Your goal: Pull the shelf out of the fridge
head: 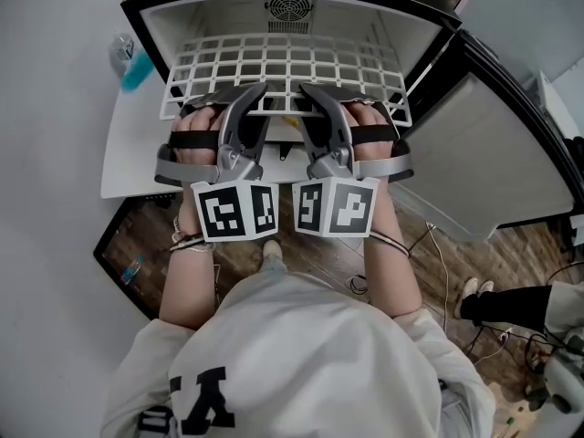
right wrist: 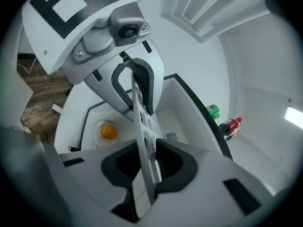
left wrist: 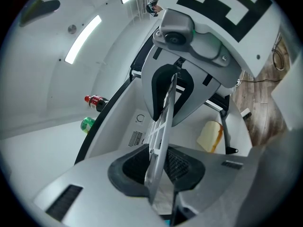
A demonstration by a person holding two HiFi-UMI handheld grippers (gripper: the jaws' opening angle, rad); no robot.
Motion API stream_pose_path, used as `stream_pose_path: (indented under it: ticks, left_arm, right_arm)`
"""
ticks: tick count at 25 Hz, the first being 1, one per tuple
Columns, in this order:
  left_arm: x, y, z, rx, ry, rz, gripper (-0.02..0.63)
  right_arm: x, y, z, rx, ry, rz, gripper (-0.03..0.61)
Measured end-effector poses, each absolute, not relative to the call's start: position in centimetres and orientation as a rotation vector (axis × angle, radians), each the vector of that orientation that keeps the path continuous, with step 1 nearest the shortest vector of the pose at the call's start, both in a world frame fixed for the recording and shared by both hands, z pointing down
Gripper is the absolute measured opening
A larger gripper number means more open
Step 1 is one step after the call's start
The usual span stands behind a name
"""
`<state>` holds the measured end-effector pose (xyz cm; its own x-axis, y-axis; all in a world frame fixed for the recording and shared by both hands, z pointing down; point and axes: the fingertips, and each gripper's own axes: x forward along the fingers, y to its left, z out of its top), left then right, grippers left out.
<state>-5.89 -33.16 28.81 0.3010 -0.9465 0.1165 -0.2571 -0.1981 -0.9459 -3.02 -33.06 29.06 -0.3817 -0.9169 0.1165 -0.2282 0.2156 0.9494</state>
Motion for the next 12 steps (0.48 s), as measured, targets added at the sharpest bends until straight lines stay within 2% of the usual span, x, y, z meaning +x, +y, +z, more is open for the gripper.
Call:
stream_pose_path:
  ticks: [12]
  left_arm:
    - [-5.6, -31.4, 28.8, -1.647, 1.124, -0.952, 0.074]
  right_arm:
    - [-2.8, -31.3, 29.1, 1.066, -1.768, -1.212, 0.080]
